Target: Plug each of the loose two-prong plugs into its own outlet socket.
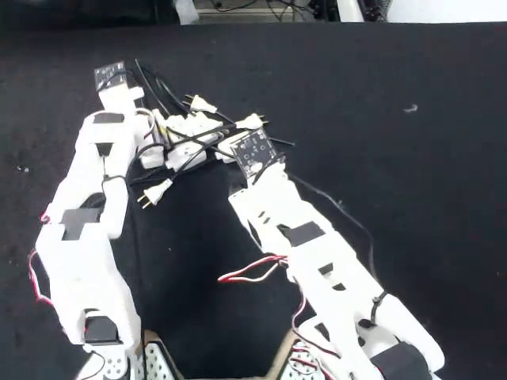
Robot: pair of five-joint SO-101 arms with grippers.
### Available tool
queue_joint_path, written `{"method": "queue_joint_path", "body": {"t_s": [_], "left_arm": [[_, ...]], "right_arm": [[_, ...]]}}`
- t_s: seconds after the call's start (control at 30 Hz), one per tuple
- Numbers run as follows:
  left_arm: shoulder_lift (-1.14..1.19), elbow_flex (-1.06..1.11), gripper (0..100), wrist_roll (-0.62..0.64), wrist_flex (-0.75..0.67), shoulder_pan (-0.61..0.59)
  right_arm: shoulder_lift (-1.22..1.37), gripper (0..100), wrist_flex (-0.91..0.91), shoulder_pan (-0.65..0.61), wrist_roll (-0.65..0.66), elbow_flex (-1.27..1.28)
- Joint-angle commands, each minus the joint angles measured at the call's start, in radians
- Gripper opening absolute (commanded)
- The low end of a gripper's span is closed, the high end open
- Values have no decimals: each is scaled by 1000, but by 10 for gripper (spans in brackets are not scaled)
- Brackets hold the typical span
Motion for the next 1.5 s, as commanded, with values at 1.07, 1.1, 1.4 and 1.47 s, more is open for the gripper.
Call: {"method": "queue_joint_path", "body": {"t_s": [1.07, 1.1, 1.4, 1.47], "left_arm": [[-798, 389, 30, -157, 489, 147], [-822, 432, 30, -169, 479, 174], [-925, 837, 126, -178, 64, 389], [-925, 866, 213, -172, 58, 403]], "right_arm": [[-22, 117, -20, 61, 0, -19], [-41, 117, -18, 98, -6, -21], [-156, 117, -18, 364, -157, 2], [-156, 117, -18, 365, -155, 2]]}}
